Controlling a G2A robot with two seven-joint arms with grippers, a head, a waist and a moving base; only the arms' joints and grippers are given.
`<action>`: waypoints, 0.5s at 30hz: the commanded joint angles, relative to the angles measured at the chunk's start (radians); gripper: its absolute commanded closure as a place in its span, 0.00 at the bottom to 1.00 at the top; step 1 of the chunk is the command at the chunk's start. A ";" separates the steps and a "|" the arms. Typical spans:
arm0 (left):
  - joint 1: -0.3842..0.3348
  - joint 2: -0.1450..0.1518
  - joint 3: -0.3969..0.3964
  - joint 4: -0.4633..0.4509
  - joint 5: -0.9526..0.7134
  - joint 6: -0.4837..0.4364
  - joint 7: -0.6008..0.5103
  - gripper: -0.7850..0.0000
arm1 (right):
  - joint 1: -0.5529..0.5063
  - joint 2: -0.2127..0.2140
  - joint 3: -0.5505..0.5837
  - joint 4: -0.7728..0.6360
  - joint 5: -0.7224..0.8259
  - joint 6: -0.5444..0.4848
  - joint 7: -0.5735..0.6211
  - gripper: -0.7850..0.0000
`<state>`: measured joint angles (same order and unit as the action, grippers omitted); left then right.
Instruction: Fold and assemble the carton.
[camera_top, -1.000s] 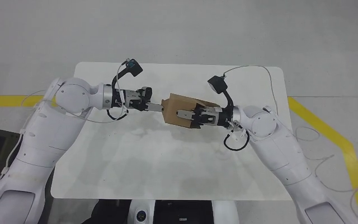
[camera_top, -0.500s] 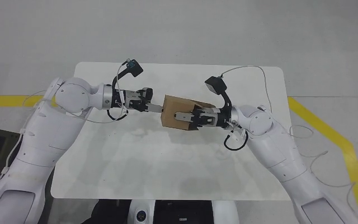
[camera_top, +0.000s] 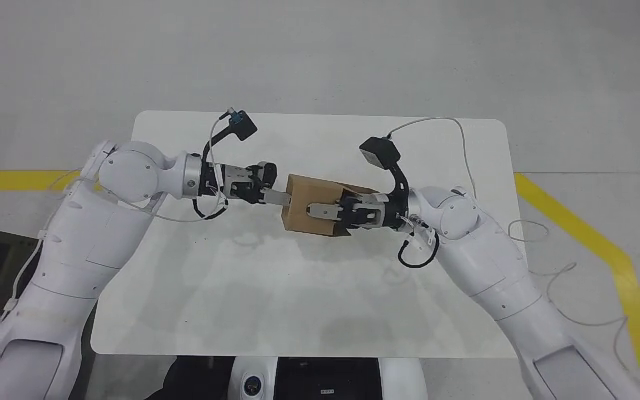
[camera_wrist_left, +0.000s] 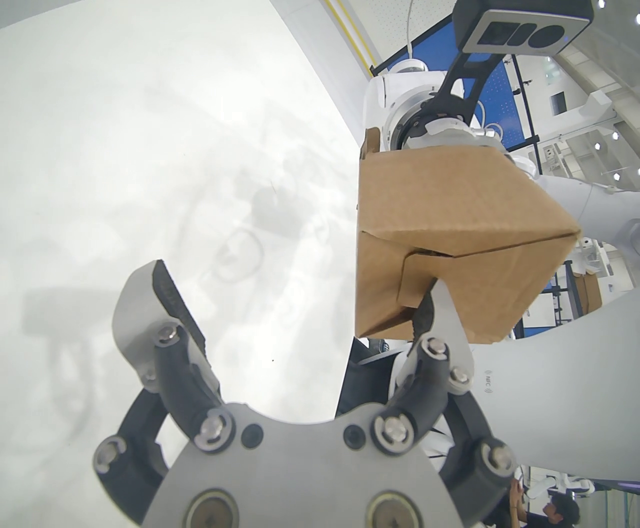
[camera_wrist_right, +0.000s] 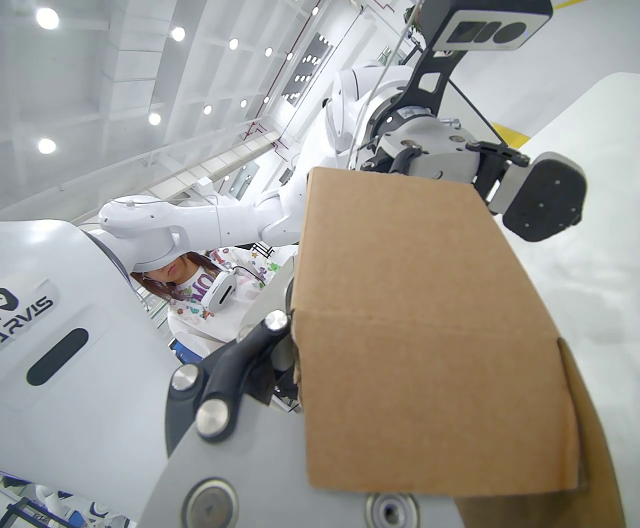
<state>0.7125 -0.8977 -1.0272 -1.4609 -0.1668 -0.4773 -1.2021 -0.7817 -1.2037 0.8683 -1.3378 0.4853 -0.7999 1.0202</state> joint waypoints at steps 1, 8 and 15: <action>0.000 -0.001 0.002 -0.001 -0.005 0.000 -0.003 0.00 | 0.003 -0.001 -0.004 0.001 0.003 0.001 0.001 1.00; -0.001 -0.003 0.007 -0.007 -0.013 0.000 -0.007 0.00 | 0.009 -0.001 -0.012 0.004 0.009 0.000 0.000 1.00; -0.001 -0.003 0.009 -0.010 -0.016 -0.002 -0.011 0.00 | 0.012 0.000 -0.018 0.012 0.016 0.003 0.003 1.00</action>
<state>0.7116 -0.9010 -1.0179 -1.4711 -0.1814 -0.4790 -1.2135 -0.7703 -1.2035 0.8510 -1.3273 0.5003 -0.7975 1.0225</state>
